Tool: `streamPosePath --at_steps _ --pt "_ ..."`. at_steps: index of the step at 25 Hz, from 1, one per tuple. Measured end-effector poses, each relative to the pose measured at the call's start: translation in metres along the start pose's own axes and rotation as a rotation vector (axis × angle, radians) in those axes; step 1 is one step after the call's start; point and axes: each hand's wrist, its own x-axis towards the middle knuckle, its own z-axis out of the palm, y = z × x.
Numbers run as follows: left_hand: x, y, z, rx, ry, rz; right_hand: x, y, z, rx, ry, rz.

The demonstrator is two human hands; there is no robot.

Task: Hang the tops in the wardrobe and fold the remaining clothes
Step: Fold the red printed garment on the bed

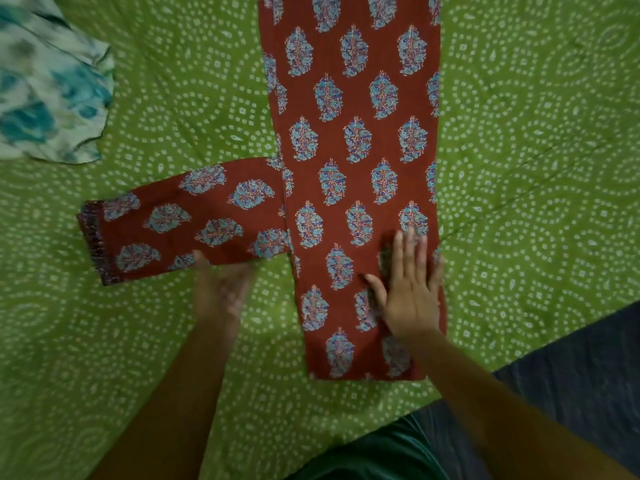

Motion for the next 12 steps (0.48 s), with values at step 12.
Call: streamPosePath --at_steps 12 --pt "0.025 0.080 -0.005 -0.362 -0.080 0.319 0.081 -0.213 -0.001 0.249 -0.214 -0.673"
